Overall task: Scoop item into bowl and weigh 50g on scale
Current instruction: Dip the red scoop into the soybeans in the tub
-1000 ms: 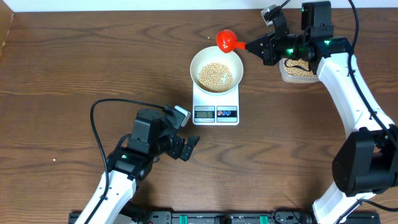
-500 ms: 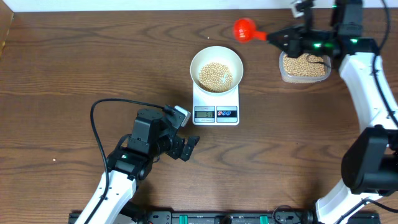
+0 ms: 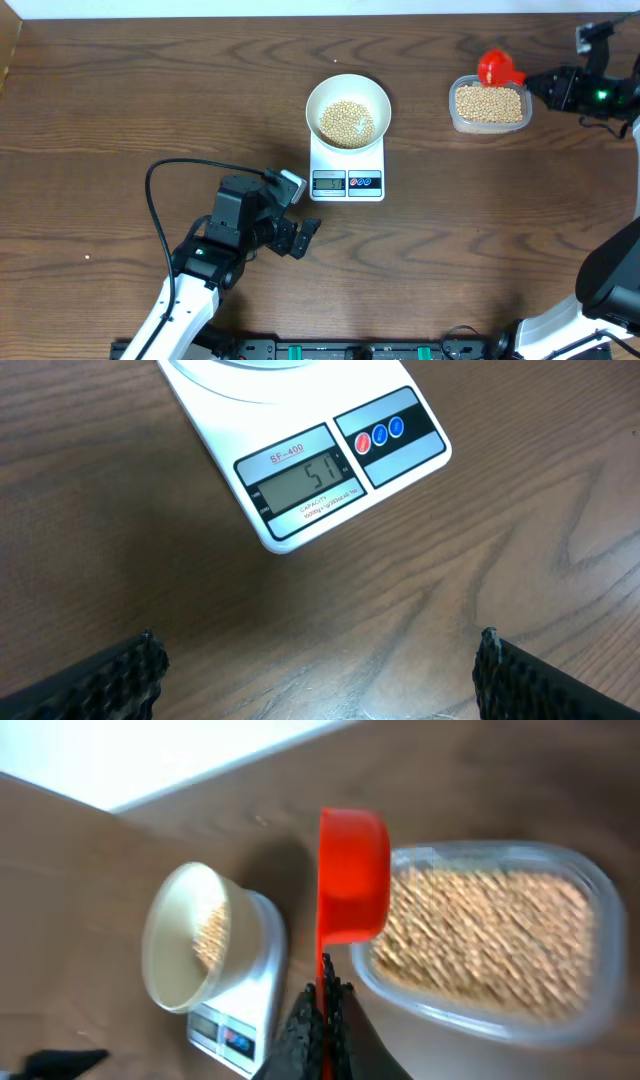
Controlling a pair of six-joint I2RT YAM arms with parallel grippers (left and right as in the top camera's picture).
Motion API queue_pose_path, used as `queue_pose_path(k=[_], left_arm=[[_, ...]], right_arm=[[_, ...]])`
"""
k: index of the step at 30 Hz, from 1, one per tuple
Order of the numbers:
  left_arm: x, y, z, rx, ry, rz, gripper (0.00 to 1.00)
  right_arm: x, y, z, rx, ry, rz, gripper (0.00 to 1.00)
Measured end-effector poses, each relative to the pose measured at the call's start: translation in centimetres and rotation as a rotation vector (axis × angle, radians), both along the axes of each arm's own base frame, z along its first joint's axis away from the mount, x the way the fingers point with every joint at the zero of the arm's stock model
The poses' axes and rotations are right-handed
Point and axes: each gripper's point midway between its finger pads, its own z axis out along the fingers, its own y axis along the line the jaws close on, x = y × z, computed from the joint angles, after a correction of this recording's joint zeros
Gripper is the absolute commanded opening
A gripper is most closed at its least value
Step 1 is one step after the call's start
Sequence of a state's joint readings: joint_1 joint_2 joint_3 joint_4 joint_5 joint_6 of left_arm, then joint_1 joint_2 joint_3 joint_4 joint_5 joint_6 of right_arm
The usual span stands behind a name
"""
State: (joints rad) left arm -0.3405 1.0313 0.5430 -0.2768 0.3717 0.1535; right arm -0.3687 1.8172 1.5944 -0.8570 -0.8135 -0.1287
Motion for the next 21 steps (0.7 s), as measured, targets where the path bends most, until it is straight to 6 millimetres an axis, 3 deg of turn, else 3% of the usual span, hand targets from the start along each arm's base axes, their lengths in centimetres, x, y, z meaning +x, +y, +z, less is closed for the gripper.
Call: queue_pose_path(k=[9, 15, 21], left_arm=[[0.0, 0.0, 0.0, 0.000, 0.000, 0.000, 1.00], [0.0, 0.0, 0.0, 0.000, 0.000, 0.000, 1.00], [0.0, 0.0, 0.0, 0.000, 0.000, 0.000, 1.00]], right_arm=[[-0.1, -0.6, -3.1, -0.259, 0.094, -0.031, 0.01], [0.2, 1.8, -4.7, -0.514, 0.138, -0.002, 0.01], [0.3, 2.5, -5.0, -0.790, 0.157, -0.020, 0.01]])
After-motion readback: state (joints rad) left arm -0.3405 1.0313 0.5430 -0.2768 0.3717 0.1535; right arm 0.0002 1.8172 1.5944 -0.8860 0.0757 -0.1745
